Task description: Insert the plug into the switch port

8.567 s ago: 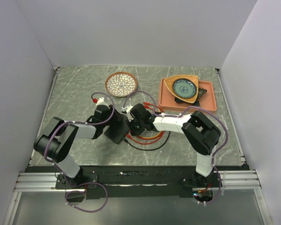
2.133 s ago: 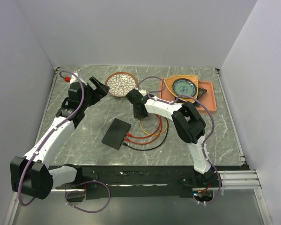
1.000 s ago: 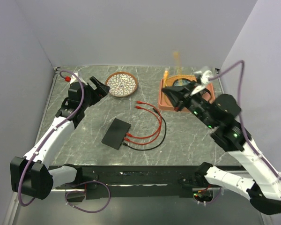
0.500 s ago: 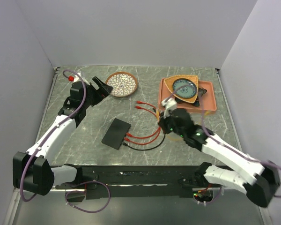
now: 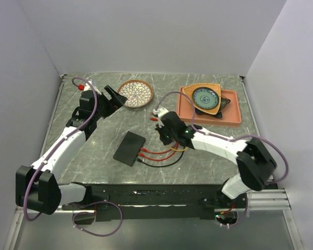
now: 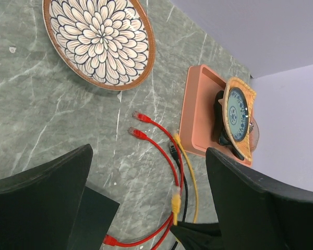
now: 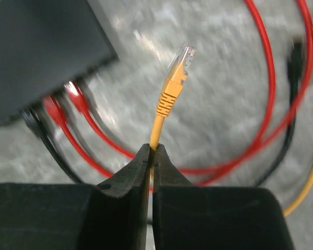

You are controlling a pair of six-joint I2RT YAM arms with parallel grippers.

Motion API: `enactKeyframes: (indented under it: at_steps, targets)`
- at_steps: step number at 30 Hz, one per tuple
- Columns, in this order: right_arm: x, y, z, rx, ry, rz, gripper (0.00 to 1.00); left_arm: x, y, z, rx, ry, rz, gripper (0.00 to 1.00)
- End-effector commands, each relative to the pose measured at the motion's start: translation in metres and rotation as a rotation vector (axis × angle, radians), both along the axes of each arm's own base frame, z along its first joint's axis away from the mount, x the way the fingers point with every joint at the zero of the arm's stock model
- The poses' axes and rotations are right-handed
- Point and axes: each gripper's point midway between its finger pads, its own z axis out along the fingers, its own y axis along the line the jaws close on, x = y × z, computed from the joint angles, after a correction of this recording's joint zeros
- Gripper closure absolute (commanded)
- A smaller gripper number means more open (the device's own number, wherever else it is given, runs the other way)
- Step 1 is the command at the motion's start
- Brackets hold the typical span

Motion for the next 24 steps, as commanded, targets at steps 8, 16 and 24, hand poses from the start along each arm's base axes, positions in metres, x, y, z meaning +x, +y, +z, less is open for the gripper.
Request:
enactKeyframes:
  at_steps: [8, 16, 24]
  targets:
    - [0.024, 0.017, 0.017, -0.032, 0.005, -0.093, 0.18, 0.004, 0.0, 0.016, 0.001, -0.047, -0.005, 0.04]
    - [0.033, 0.018, 0.011, -0.039, 0.012, -0.154, 0.01, 0.005, -0.004, 0.012, -0.006, -0.036, -0.022, 0.04]
    - [0.041, 0.036, -0.005, -0.004, 0.076, -0.18, 0.08, 0.003, 0.001, 0.015, 0.015, -0.041, -0.004, 0.04]
